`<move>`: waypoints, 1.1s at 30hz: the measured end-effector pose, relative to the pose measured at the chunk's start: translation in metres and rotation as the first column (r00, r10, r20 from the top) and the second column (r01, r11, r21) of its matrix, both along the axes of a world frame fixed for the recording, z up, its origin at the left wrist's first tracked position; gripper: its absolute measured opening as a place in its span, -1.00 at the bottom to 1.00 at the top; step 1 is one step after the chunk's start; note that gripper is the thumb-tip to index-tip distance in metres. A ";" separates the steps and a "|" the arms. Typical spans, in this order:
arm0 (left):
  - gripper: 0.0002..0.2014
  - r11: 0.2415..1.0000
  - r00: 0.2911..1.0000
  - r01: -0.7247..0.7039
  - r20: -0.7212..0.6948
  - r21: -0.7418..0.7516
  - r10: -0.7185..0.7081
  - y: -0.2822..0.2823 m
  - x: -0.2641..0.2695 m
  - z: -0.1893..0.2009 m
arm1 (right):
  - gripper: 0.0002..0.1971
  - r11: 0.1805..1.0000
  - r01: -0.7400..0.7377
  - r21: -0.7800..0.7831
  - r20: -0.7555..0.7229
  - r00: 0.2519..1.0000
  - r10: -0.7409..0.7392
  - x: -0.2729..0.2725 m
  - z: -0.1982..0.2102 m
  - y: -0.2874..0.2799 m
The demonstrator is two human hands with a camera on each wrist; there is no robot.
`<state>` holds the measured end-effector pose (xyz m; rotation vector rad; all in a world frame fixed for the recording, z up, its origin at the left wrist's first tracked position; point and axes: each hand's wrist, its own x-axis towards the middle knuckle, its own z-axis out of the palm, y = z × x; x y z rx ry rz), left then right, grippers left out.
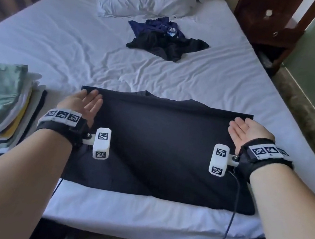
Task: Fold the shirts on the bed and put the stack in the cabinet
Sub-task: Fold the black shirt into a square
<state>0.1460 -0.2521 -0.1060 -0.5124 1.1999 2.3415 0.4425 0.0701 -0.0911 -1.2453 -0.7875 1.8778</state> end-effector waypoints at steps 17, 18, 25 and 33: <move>-0.59 0.993 0.992 0.118 -0.032 -0.009 -0.118 0.061 -0.066 -0.026 | -0.61 0.977 -0.093 0.192 0.143 0.988 0.066 -0.073 -0.024 0.056; -0.62 0.993 0.992 0.117 -0.050 -0.019 -0.118 0.054 -0.059 -0.022 | -0.66 0.960 -0.092 0.266 0.197 0.980 0.039 -0.067 -0.022 0.048; -0.86 0.683 0.772 0.055 -0.403 -0.729 -0.492 0.018 0.043 -0.005 | -0.73 0.576 -0.718 0.391 0.840 0.534 0.095 0.000 -0.014 -0.037; -0.21 -0.317 0.194 -0.225 0.277 -0.921 -0.941 -0.023 0.111 -0.009 | -0.38 0.281 -0.959 -0.036 0.999 -0.037 0.000 0.044 -0.027 -0.096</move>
